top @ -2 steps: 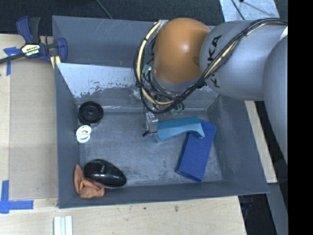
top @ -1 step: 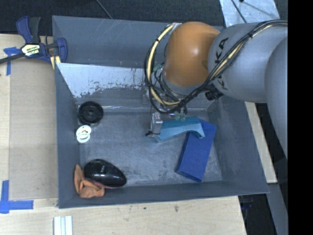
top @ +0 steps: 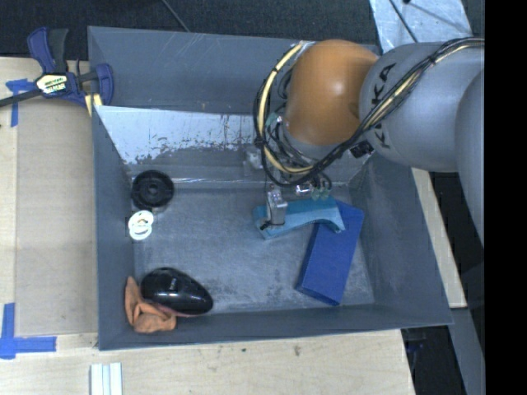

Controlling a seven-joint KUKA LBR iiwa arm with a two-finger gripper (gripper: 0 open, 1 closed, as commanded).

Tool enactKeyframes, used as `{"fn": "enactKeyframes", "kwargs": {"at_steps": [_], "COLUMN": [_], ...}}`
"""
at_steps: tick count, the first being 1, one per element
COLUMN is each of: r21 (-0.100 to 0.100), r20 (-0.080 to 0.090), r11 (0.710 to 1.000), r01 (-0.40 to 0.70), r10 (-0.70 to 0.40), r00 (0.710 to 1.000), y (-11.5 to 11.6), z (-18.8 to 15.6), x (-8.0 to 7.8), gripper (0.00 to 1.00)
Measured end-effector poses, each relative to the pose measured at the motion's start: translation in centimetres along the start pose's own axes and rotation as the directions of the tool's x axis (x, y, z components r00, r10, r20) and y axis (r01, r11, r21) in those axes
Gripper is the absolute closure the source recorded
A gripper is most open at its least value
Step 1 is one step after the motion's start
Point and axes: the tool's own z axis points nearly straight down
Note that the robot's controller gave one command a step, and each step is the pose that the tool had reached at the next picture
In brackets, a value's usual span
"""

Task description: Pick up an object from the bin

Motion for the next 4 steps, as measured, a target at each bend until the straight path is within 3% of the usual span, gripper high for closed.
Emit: {"fn": "enactKeyframes", "kwargs": {"at_steps": [1,2,3,4], "r21": [-0.001,0.001,0.0,0.0], "r20": [-0.002,-0.002,-0.002,-0.003], "r11": [0.999,0.96,0.997,0.999], "r01": [-0.039,-0.28,-0.083,0.044], "r10": [0.039,0.28,0.083,-0.044], "r00": [0.999,0.96,0.997,0.999], "y": [-1.6,-3.1,-3.7,-4.4], "z": [-1.8,-2.2,-1.3,-0.2], "x": [0.5,1.7,3.7,3.7], "gripper": [0.0,0.0,0.0,0.0]}}
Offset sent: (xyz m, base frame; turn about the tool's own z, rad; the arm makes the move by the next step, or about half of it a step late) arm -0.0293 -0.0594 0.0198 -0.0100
